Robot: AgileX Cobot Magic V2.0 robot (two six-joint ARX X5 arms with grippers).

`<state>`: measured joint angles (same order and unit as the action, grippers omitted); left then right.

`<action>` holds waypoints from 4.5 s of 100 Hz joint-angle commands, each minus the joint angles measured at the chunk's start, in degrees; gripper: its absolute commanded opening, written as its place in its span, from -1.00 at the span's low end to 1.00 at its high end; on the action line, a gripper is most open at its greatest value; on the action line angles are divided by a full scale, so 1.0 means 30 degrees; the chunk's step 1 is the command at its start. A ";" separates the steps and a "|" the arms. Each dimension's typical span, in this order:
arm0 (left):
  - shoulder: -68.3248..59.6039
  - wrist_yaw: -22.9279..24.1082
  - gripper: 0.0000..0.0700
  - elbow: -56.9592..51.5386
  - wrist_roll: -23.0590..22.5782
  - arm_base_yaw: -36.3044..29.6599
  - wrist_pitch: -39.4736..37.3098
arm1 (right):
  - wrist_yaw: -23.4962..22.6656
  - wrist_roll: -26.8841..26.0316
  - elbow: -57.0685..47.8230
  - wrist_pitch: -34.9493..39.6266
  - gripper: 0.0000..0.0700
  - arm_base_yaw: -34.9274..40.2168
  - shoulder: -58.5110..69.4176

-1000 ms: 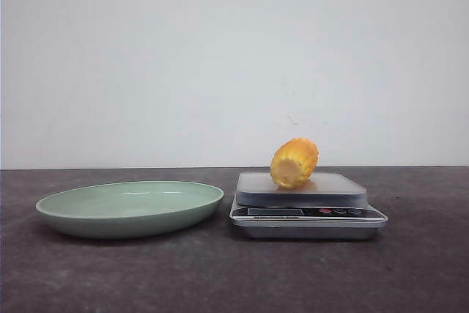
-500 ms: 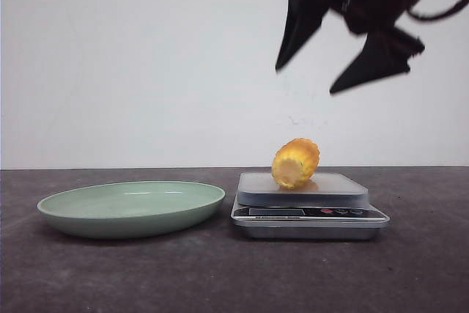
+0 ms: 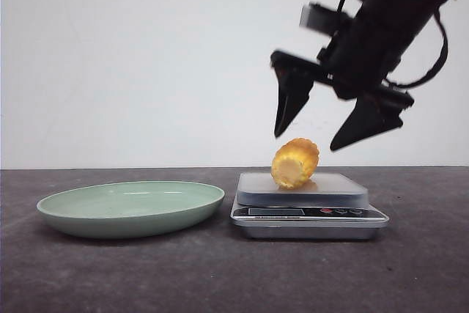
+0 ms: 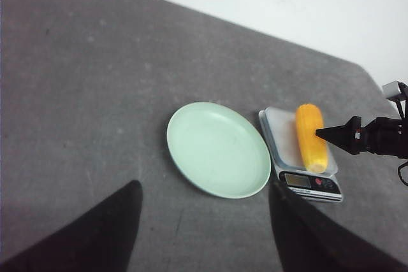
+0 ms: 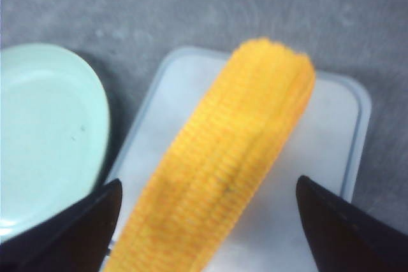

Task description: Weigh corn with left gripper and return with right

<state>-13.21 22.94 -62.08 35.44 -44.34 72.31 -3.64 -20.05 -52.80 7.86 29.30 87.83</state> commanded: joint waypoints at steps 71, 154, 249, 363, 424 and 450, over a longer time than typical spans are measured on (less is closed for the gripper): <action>0.0066 0.1413 0.08 -0.0226 -0.0087 -0.0102 0.0044 | 0.0393 -0.0525 -0.0831 -0.0619 -1.00 0.0882 -0.1858; 0.0066 0.1865 0.08 -0.0226 -0.0182 -0.0102 -0.0073 | 0.3745 -0.0911 -0.7264 -0.0641 -1.00 0.7453 0.4393; 0.0066 0.1836 0.08 -0.0197 -0.0481 -0.0102 -0.0801 | 0.3738 0.1559 -0.7300 0.1712 0.69 0.5945 0.0197; 0.0044 0.1931 -0.25 0.2339 -0.3599 -0.0102 -0.6746 | 0.8225 0.1756 -0.3621 1.8156 0.23 0.3934 -2.2841; -0.0933 0.1909 -0.95 0.2965 -0.4801 -0.0102 -0.9537 | 0.7249 0.1836 -0.0044 1.2801 -0.95 0.3934 -2.2841; -0.0933 0.1909 -0.95 0.2965 -0.4809 -0.0102 -0.9537 | 0.7227 0.1836 -0.0044 1.2801 -0.95 0.3934 -2.2833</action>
<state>-15.97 28.56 -52.56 21.78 -44.31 43.99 17.87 -14.00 -52.40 47.03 40.75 19.27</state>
